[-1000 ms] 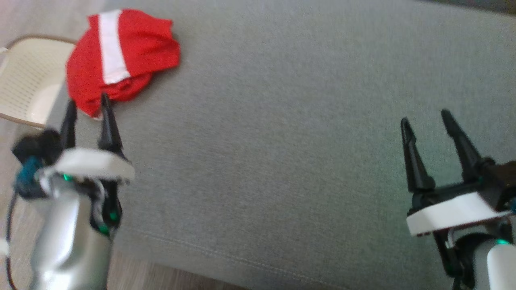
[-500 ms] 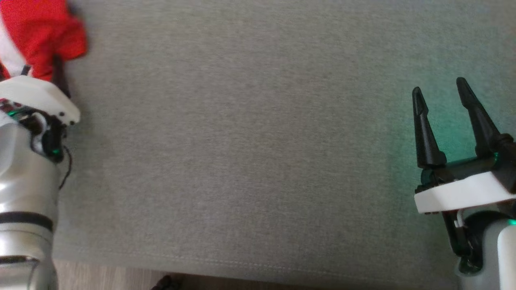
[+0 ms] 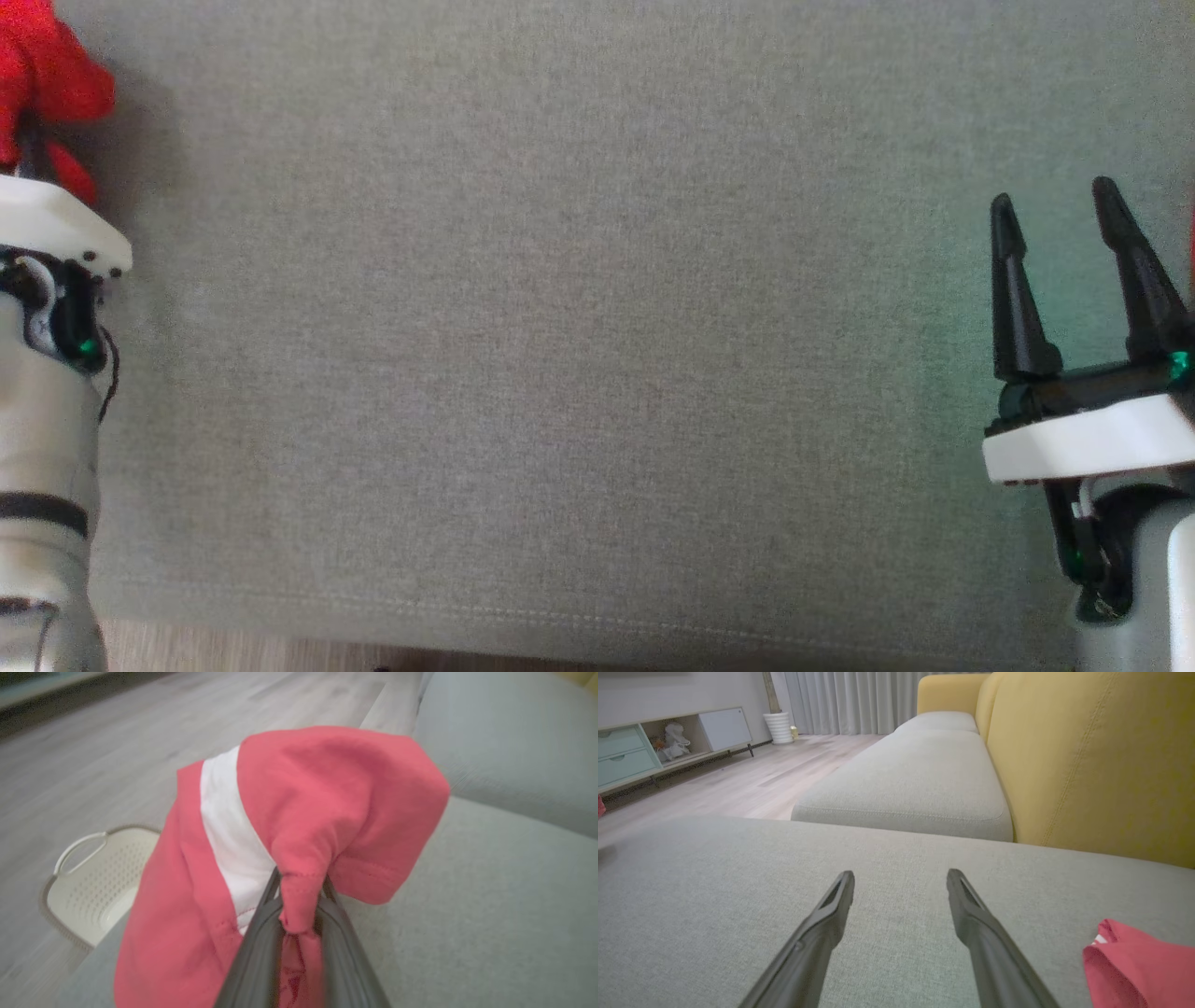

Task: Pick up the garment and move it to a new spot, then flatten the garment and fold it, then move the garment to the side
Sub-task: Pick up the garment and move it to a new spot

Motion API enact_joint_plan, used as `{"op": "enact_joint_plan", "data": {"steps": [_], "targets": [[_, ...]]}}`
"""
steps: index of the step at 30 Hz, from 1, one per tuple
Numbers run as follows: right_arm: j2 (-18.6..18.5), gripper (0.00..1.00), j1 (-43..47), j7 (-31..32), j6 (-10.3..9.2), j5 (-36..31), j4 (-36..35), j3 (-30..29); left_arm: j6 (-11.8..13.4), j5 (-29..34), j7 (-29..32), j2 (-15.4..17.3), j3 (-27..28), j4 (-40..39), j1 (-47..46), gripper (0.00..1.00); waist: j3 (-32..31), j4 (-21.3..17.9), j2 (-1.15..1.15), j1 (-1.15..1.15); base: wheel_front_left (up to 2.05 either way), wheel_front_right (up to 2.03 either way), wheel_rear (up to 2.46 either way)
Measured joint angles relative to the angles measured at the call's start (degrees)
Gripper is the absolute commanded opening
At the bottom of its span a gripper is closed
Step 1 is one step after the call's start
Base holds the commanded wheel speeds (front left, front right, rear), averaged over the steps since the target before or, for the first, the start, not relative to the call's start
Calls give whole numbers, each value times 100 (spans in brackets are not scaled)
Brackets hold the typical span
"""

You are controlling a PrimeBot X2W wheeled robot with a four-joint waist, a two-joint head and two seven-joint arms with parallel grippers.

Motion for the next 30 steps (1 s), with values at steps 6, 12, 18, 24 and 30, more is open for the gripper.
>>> {"op": "enact_joint_plan", "data": {"steps": [6, 12, 18, 24, 30], "targets": [[42, 100, 30, -172, 0, 107, 191, -88, 180, 207, -3, 18, 320, -1635, 849, 0, -459, 12, 0, 0, 0, 0, 0], [92, 100, 352, -323, 0, 277, 403, -115, 435, 476, -4, -159, 580, -3589, 2624, 0, -1085, -67, 0, 0, 0, 0, 0], [110, 100, 672, -393, 0, 498, 534, -124, 668, 626, 73, -535, 433, -5276, 4198, 0, -1606, -233, 0, 0, 0, 0, 0], [118, 100, 948, -423, 0, 623, 557, -178, 757, 832, 667, -588, -30, -6600, 4922, 0, -1855, -426, 1, -1, 0, 0, 0], [123, 100, 936, -415, 0, 623, 509, -38, 593, 1045, 1077, -672, -773, -7107, 4991, 0, -1853, -776, 0, 0, 0, 0, 0]]}}
